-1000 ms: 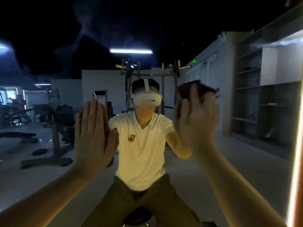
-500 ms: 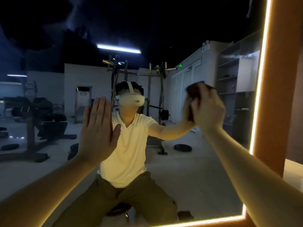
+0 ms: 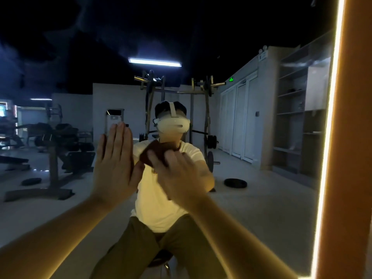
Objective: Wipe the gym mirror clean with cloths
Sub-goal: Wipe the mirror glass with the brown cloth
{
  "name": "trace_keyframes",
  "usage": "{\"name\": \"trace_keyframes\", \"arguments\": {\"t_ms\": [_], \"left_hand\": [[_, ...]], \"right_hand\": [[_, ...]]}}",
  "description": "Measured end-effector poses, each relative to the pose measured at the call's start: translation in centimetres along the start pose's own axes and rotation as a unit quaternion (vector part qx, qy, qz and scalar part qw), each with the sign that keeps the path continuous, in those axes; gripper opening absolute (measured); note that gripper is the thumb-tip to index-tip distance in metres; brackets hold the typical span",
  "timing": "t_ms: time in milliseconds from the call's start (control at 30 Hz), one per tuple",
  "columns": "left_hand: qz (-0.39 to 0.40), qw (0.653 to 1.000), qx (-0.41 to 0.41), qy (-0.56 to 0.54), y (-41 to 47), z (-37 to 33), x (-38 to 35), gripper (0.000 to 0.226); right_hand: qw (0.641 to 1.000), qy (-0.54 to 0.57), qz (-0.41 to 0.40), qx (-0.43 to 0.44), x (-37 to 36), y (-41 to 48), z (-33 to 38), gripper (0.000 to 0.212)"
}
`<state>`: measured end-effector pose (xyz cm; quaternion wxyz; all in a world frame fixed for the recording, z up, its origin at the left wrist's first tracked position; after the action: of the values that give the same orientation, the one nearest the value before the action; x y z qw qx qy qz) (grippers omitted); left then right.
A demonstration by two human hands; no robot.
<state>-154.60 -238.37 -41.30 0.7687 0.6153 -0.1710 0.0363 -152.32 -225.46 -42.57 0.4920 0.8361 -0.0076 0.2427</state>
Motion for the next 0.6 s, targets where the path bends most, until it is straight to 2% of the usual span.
{"name": "trace_keyframes", "arguments": {"t_ms": [67, 133, 233, 300, 333, 467, 533, 600], "left_hand": [[-0.003, 1.0, -0.003, 0.007, 0.0, 0.1, 0.1, 0.079], [-0.007, 1.0, -0.004, 0.012, 0.0, 0.0, 0.1, 0.079], [-0.006, 1.0, 0.001, 0.014, -0.1, -0.1, -0.1, 0.079], [-0.003, 1.0, -0.001, 0.015, -0.1, 0.0, -0.1, 0.079], [-0.004, 1.0, -0.003, 0.015, 0.0, -0.1, -0.1, 0.079], [-0.01, 1.0, -0.017, -0.005, -0.2, -0.2, 0.1, 0.075], [-0.004, 0.999, -0.023, -0.047, -0.2, 0.2, 0.4, 0.071], [0.011, 0.996, -0.029, -0.079, -0.4, 0.7, 0.9, 0.069]], "right_hand": [[0.998, 0.007, -0.006, -0.065, 2.3, -0.6, -6.5, 0.033], [0.986, -0.047, -0.014, -0.158, 5.0, -2.8, -13.4, 0.033], [0.927, -0.054, -0.143, -0.343, 8.6, -7.9, -21.4, 0.045], [0.879, -0.028, -0.18, -0.44, 7.7, -9.3, -21.9, 0.049], [0.866, -0.007, -0.197, -0.459, 6.7, -8.8, -20.5, 0.051], [0.885, 0.073, -0.225, -0.401, 3.3, -3.6, -10.0, 0.055], [0.904, 0.095, -0.193, -0.37, 1.6, -1.9, -4.9, 0.054], [0.948, 0.11, -0.132, -0.268, -0.1, -0.9, 0.5, 0.053]]}}
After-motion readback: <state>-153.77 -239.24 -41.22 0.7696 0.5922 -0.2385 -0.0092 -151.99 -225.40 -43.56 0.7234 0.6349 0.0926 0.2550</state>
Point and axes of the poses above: each hand's wrist, its own y-axis towards the middle knuckle, its own x-axis out of the back of the hand, z = x × y, the point moved 10 cm from there along y, towards the middle knuckle, and after that the axes turned 5 degrees about z, right-handed, at the moved point
